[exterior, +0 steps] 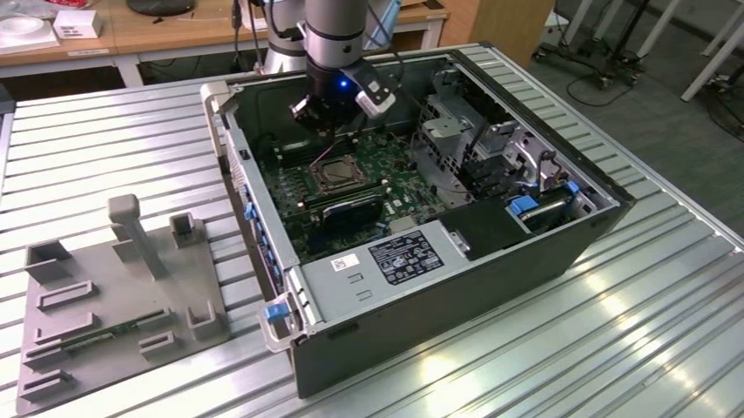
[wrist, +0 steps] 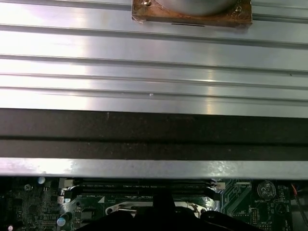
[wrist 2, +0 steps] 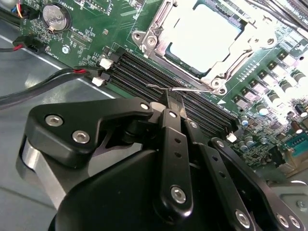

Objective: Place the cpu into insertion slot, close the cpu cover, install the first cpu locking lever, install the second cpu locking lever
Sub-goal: 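Install the first cpu locking lever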

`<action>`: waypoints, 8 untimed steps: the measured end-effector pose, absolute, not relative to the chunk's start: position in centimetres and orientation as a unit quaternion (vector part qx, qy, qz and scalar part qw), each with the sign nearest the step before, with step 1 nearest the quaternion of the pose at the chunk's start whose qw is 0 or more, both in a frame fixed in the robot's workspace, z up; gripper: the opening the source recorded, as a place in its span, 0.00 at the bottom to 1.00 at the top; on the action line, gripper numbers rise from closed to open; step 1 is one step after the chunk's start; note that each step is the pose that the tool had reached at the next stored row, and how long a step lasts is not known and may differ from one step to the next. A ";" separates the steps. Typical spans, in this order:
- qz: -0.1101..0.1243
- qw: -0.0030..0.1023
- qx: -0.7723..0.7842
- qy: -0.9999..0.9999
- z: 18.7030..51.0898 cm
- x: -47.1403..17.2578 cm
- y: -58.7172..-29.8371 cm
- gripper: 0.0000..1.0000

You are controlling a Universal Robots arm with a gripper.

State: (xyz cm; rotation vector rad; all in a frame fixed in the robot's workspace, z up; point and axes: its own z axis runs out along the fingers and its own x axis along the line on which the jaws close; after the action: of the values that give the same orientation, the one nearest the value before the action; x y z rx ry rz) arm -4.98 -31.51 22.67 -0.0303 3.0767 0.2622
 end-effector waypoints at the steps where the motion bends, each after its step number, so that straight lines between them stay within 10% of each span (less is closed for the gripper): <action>1: 0.085 0.027 -0.010 0.996 22.6 -5.0 -31.5 0.11; 8: 0.085 0.027 -0.010 0.996 22.2 -4.8 -31.5 0.11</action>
State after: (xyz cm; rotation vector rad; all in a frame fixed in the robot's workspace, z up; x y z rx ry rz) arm -4.78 -31.51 22.22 -0.0300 3.0768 0.2616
